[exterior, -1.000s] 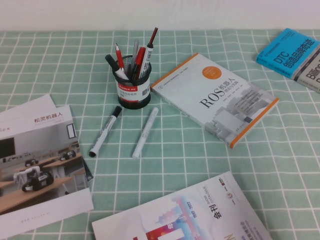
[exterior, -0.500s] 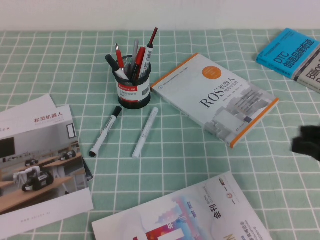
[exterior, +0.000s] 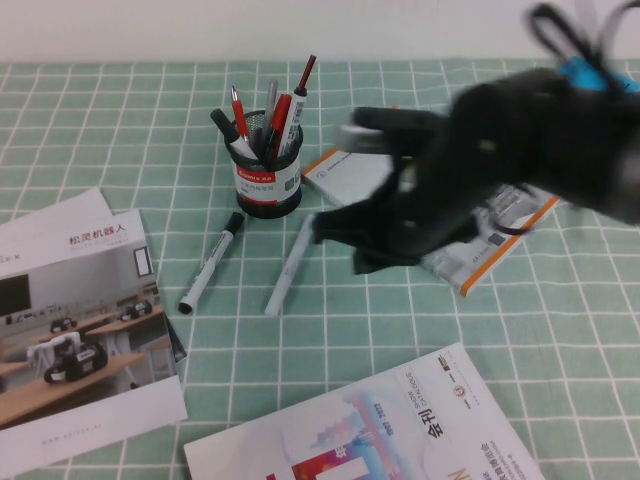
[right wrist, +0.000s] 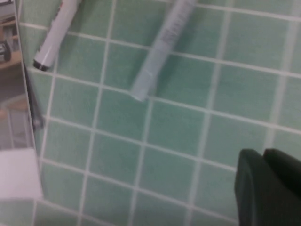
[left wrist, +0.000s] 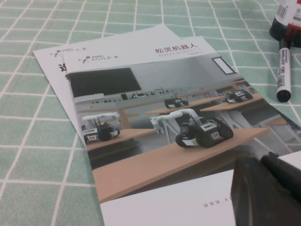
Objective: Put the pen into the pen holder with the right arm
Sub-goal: Pick up the pen on the table
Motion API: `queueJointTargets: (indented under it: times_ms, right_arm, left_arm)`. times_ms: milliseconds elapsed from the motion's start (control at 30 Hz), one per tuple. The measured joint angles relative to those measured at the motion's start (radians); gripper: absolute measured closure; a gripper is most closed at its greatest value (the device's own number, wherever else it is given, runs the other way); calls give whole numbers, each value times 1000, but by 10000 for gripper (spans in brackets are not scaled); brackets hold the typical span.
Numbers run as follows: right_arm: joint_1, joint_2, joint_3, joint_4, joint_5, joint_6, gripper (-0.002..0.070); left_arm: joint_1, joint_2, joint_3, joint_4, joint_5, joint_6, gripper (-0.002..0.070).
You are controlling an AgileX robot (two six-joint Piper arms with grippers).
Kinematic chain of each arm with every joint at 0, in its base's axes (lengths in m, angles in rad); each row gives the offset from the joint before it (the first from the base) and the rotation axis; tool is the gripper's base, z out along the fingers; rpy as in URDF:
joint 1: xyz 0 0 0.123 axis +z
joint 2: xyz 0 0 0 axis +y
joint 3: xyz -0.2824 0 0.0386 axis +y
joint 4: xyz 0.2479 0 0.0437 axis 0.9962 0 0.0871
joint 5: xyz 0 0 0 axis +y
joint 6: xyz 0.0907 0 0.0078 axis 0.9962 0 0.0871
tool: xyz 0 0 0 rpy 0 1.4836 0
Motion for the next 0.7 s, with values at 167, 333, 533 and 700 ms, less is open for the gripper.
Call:
queueJointTargets:
  times_ms: [167, 333, 533, 700]
  right_arm:
    - [38, 267, -314, -15, 151, 68, 619]
    - [53, 469, -603, -27, 254, 147, 468]
    - [60, 634, -836, -92, 309, 310, 318]
    - [60, 698, -919, -197, 329, 401, 301]
  left_arm:
    - [0, 0, 0, 0, 0, 0, 680]
    - [0, 0, 0, 0, 0, 0, 680]
    - [0, 0, 0, 0, 0, 0, 680]
    - [0, 0, 0, 0, 0, 0, 680]
